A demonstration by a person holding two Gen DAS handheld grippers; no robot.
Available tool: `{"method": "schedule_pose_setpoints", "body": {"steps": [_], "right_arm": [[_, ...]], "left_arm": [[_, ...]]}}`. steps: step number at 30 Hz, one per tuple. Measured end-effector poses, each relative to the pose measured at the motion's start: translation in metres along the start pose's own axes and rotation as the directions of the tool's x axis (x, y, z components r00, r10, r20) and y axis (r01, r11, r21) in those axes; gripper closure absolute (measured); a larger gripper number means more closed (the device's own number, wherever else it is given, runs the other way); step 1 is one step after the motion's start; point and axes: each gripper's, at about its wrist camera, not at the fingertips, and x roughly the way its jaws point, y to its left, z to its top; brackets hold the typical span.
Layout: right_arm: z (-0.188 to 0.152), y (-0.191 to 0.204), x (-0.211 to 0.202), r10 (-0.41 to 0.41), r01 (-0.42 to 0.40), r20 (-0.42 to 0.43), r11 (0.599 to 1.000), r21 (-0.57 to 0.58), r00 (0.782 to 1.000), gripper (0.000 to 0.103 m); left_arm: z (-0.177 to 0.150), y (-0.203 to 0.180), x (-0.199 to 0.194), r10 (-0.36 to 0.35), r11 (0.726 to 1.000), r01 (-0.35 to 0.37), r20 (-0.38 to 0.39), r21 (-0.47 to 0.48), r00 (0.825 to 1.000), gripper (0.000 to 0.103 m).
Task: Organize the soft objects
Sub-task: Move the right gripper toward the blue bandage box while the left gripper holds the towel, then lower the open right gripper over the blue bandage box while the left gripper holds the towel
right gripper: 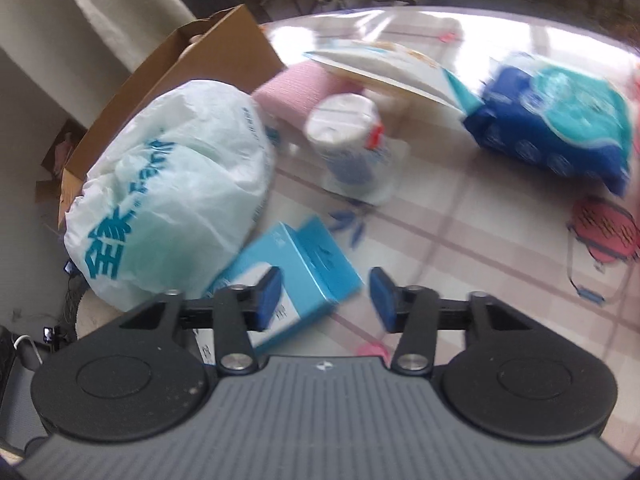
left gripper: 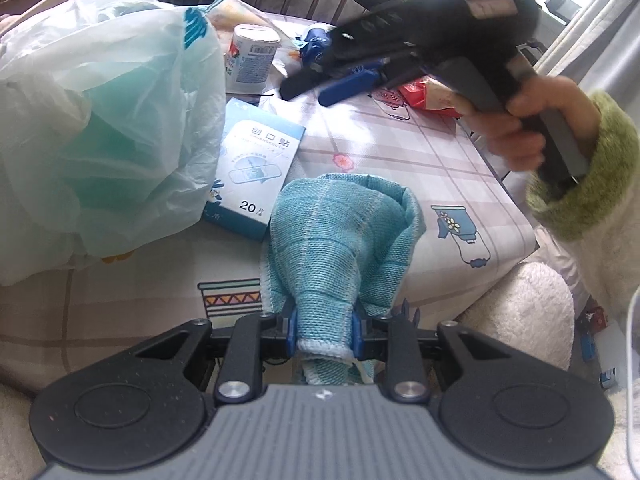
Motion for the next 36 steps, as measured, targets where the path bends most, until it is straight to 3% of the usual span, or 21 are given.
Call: {"method": "schedule_pose_setpoints", "body": {"steps": [6,9,14,19,22,26,31,36], "right_arm": [[0.029,0.010,0.010,-0.085,0.088,0.073,0.995,-0.039,0.994,0.036],[0.042,0.010,0.014,-0.119,0.126,0.115,0.991,-0.051,0.986,0.026],[0.057,0.008,0.023,-0.111,0.114,0.117,0.993,-0.022,0.987,0.023],[0.039,0.014,0.019,-0.061,0.063,0.073,0.997,-0.034,0.995,0.023],[0.022,0.020,0.018,-0.070,0.071,0.015,0.994,-0.081,0.997,0.023],[0.001,0.033,0.015,-0.034,0.018,-0.087,0.985,-0.173,0.996,0.022],[-0.014,0.066,0.021,-0.077,0.015,-0.161,0.933,-0.359,0.984,0.007],[-0.009,0.092,0.036,-0.109,-0.001,-0.197,0.874,-0.486,0.974,0.003]], "left_arm": [[0.000,0.003,0.000,-0.015,1.000,0.015,0.004,0.002,1.000,0.078],[0.001,0.003,0.000,-0.025,1.000,0.025,0.008,0.007,1.000,0.078],[0.001,0.005,0.002,-0.040,0.999,0.040,0.017,0.007,0.999,0.078],[-0.001,0.007,0.001,-0.081,0.996,0.081,0.009,0.022,0.997,0.078],[-0.003,0.001,0.005,-0.111,0.993,0.112,-0.009,0.037,0.994,0.078],[-0.006,-0.003,0.005,-0.121,0.991,0.122,-0.012,0.047,0.993,0.078],[-0.012,-0.002,0.006,-0.126,0.991,0.126,-0.010,0.033,0.992,0.077],[-0.018,0.004,0.007,-0.137,0.991,0.137,-0.007,0.011,0.991,0.077]]}}
